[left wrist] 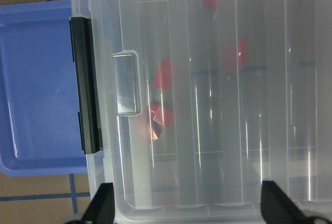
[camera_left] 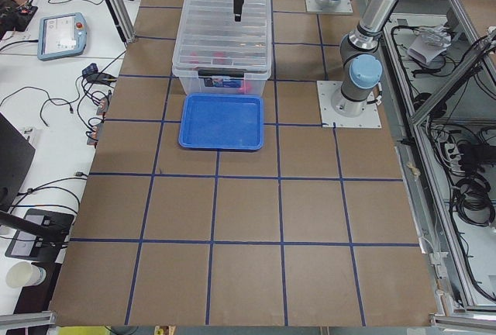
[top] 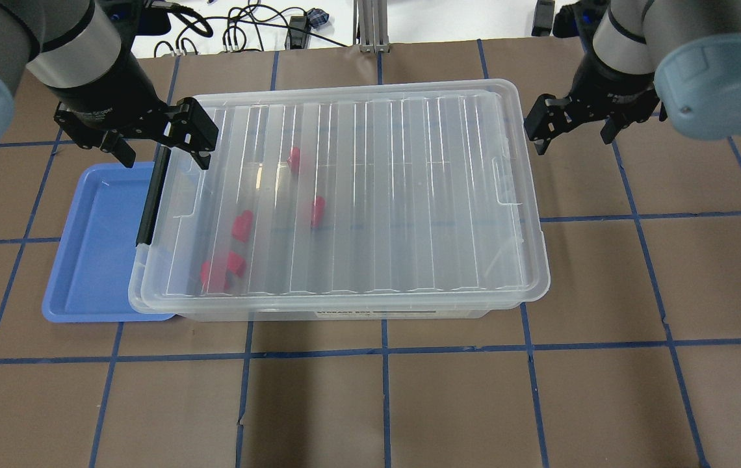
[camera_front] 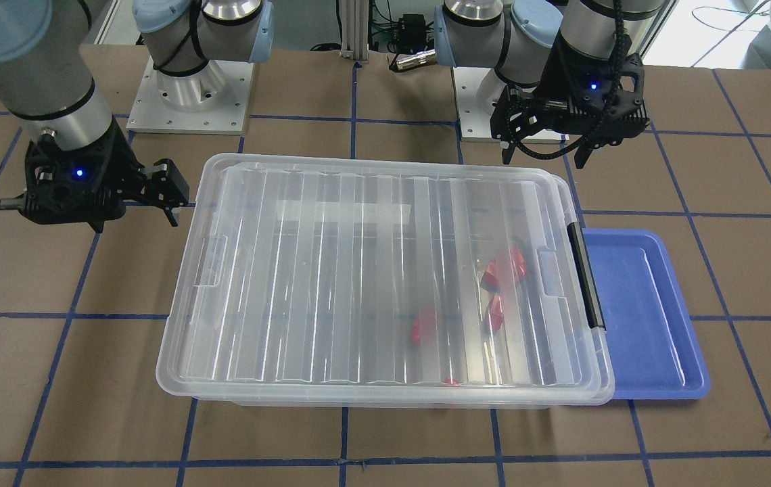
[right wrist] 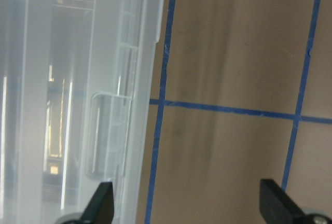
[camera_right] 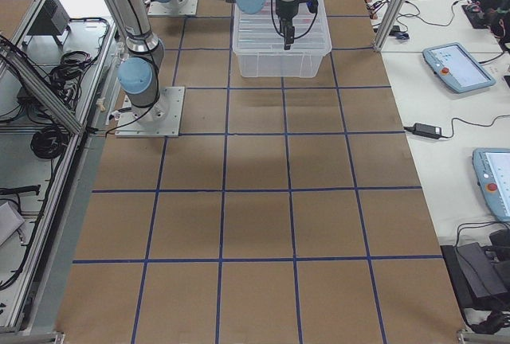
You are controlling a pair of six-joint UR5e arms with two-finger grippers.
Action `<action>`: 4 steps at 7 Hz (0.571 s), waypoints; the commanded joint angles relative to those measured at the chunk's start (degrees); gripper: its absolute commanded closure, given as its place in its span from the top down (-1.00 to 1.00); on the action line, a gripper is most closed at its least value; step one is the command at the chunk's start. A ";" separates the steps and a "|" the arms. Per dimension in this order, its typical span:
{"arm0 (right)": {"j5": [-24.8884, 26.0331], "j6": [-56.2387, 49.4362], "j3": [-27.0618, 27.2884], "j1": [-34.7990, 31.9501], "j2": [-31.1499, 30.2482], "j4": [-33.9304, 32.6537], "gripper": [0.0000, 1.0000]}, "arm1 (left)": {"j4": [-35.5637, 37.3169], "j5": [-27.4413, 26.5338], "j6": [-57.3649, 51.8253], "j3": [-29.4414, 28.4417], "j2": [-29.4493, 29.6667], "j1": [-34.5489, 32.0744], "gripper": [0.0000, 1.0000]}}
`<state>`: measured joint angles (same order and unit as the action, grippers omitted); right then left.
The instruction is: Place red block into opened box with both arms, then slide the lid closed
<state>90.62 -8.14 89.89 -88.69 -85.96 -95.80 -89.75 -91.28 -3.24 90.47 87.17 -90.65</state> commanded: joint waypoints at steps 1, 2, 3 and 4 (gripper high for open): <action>0.17 5.48 -10.50 -2.71 0.00 13.67 1.00 | 0.01 0.13 -0.02 0.06 0.28 0.03 1.00; 0.17 6.37 -9.65 -2.71 0.09 13.53 1.00 | 0.18 2.57 -0.10 -0.29 0.63 0.03 1.00; 0.17 6.38 -9.21 -2.71 0.18 13.53 1.00 | 0.10 1.90 -0.19 -0.29 0.19 0.12 1.00; -0.18 6.38 -9.29 -2.71 0.18 13.53 1.00 | 0.27 1.63 -0.10 -0.38 0.19 0.12 1.00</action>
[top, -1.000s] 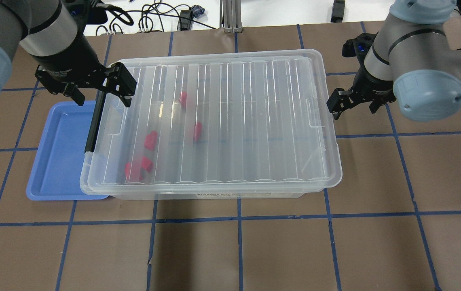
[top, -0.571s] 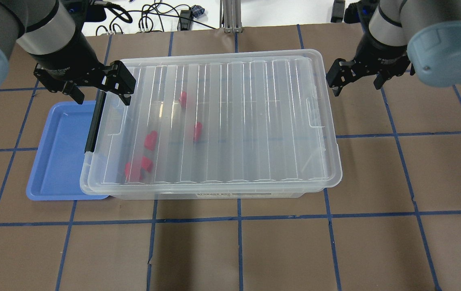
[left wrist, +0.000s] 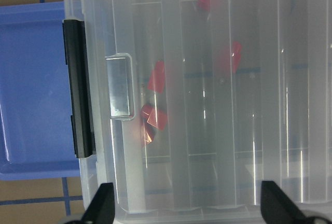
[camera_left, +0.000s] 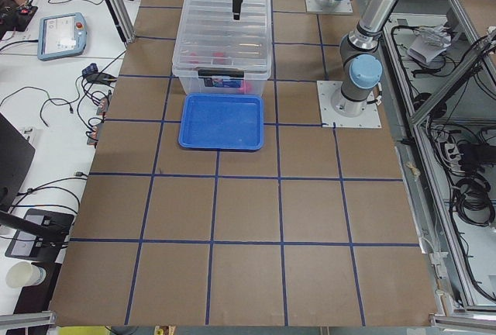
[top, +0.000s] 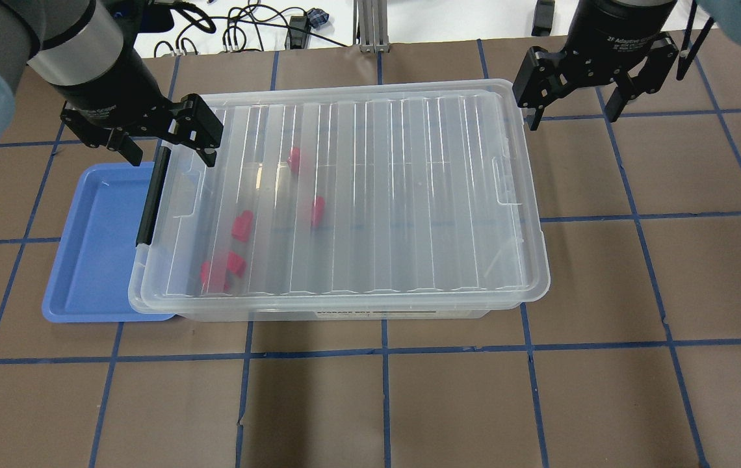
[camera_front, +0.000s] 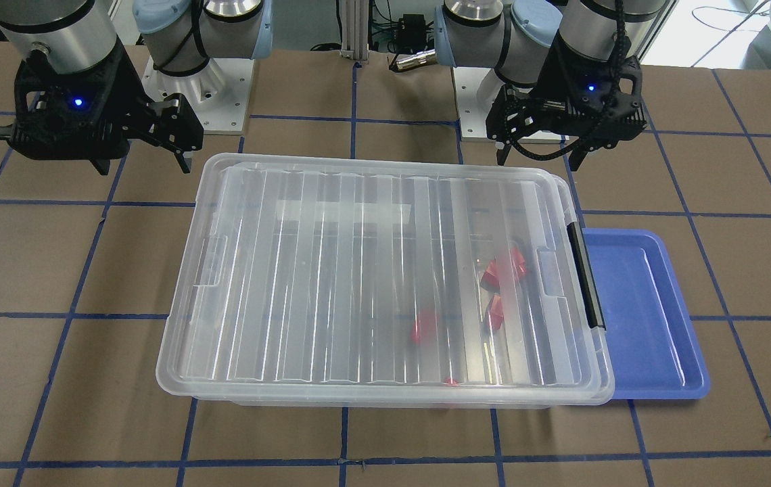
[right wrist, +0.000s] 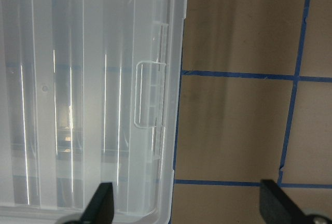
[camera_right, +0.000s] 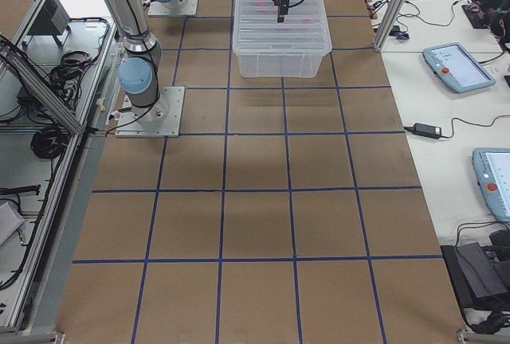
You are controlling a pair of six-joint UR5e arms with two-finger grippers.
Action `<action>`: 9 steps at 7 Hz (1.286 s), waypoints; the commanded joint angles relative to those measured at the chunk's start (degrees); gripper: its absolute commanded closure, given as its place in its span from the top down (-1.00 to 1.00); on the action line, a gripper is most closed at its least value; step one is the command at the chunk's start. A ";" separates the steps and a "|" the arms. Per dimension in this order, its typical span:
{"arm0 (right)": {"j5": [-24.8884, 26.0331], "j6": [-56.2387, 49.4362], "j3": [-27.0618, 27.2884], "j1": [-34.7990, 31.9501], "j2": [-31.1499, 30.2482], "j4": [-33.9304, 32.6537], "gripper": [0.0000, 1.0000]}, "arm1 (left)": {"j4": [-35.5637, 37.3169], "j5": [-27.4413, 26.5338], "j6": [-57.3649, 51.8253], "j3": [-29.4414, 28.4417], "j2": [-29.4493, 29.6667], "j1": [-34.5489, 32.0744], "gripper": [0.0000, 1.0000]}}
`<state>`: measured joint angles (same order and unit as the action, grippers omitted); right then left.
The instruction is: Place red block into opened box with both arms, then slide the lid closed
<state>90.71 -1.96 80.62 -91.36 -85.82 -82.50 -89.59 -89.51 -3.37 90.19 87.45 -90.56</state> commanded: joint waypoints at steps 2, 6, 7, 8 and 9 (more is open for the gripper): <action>-0.35 0.12 -0.02 -0.04 -0.14 0.23 1.00 | 0.12 -1.97 0.03 -0.19 -0.44 0.03 1.00; -1.06 6.51 0.24 -0.04 0.39 -5.39 1.00 | -1.54 -0.94 0.03 -1.15 0.53 0.73 1.00; -1.06 6.27 0.24 -0.04 0.48 -5.40 1.00 | -1.90 -0.93 0.03 -1.33 0.27 0.82 1.00; -0.97 6.36 0.33 -0.04 0.39 -5.31 1.00 | -2.16 -0.93 0.03 -1.33 0.26 0.82 1.00; -0.97 6.27 0.33 -0.04 0.48 -5.31 1.00 | -2.17 -0.93 0.03 -1.33 0.26 0.82 1.00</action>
